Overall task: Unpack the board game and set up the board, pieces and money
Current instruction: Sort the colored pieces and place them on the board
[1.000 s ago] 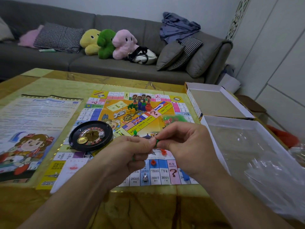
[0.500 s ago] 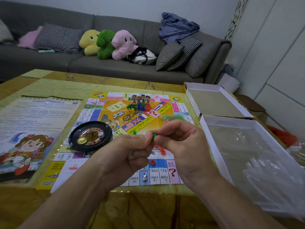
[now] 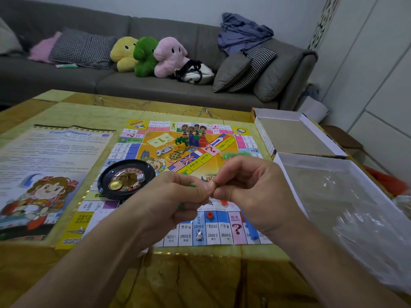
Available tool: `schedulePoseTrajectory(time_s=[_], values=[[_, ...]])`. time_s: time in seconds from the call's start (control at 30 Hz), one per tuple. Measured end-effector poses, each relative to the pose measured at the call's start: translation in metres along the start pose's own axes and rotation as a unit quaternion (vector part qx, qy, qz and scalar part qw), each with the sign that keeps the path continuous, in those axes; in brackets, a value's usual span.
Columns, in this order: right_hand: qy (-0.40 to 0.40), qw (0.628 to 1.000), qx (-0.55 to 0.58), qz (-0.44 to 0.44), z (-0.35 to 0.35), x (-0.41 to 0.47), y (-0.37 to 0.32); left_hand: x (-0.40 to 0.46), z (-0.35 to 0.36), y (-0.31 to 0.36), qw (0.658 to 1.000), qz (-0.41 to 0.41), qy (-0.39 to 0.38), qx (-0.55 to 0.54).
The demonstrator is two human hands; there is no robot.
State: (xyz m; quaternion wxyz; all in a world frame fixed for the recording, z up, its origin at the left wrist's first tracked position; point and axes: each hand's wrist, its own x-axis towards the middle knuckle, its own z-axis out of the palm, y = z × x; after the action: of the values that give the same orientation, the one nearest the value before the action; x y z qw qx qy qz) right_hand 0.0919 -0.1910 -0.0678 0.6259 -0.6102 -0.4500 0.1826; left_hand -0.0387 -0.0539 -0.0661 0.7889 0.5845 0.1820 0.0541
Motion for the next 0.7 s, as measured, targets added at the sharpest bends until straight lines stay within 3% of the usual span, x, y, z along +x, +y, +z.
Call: schedulePoseTrajectory(time_s=[0.13, 0.23, 0.4, 0.57, 0.7], values=[[-0.049, 0.997, -0.056, 0.029, -0.011, -0.003, -0.005, -0.002, -0.001, 0.004, 0.998, -0.002, -0.040, 0.048], [-0.040, 0.992, -0.115, 0.013, -0.012, -0.005, -0.006, -0.002, 0.002, 0.003, 0.997, 0.005, -0.031, 0.066], [0.010, 0.987, -0.159, -0.019, -0.013, -0.003, -0.005, 0.007, 0.006, 0.001, 0.997, -0.016, -0.029, -0.062], [0.039, 0.985, -0.170, -0.002, -0.014, -0.002, -0.004, 0.009, 0.001, -0.003, 0.995, -0.004, 0.044, -0.090], [0.064, 0.992, -0.092, 0.055, -0.014, -0.002, 0.004, 0.004, -0.002, -0.004, 0.998, 0.009, 0.045, -0.052]])
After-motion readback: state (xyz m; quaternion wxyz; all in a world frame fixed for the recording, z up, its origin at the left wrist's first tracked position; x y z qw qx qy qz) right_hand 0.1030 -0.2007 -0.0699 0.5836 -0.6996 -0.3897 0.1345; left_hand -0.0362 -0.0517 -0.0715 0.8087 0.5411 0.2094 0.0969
